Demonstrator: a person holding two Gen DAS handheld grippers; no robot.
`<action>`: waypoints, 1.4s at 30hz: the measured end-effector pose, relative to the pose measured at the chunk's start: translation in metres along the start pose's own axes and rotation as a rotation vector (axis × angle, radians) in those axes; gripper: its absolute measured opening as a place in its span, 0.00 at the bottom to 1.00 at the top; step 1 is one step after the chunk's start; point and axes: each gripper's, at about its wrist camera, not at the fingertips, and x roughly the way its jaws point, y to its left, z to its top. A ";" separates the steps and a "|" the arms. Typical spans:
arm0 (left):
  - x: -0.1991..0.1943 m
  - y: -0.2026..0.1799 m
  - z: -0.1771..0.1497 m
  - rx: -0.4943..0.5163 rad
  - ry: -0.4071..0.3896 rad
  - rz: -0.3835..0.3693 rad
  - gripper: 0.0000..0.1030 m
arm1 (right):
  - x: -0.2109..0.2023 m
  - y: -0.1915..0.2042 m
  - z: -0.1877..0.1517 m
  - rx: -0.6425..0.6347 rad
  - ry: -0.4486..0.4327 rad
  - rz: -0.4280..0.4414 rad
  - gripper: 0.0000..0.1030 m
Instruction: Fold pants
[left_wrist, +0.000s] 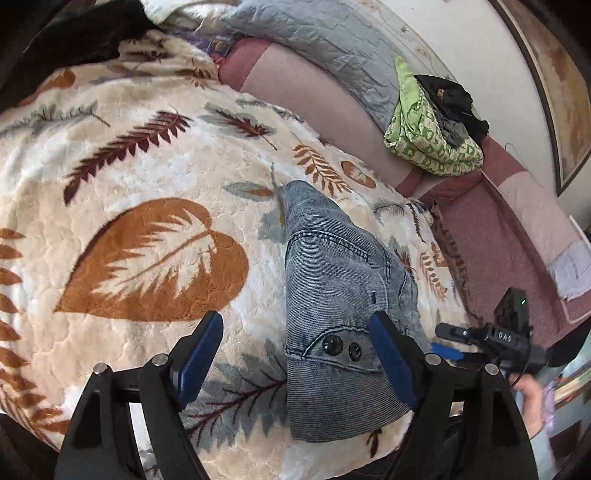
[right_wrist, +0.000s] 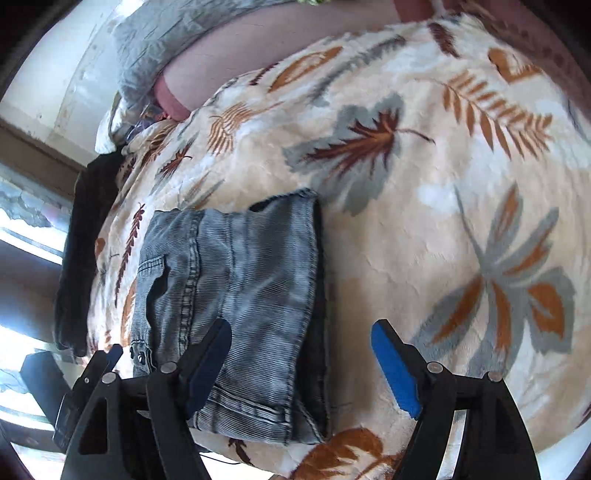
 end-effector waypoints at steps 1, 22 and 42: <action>0.006 0.005 0.005 -0.035 0.032 -0.037 0.79 | 0.001 -0.009 0.001 0.030 0.006 0.064 0.78; 0.084 -0.025 0.019 0.042 0.252 0.040 0.58 | 0.056 -0.005 0.008 0.086 0.102 0.249 0.51; 0.001 -0.127 0.040 0.441 -0.005 0.151 0.29 | -0.044 0.076 0.021 -0.188 -0.161 0.253 0.20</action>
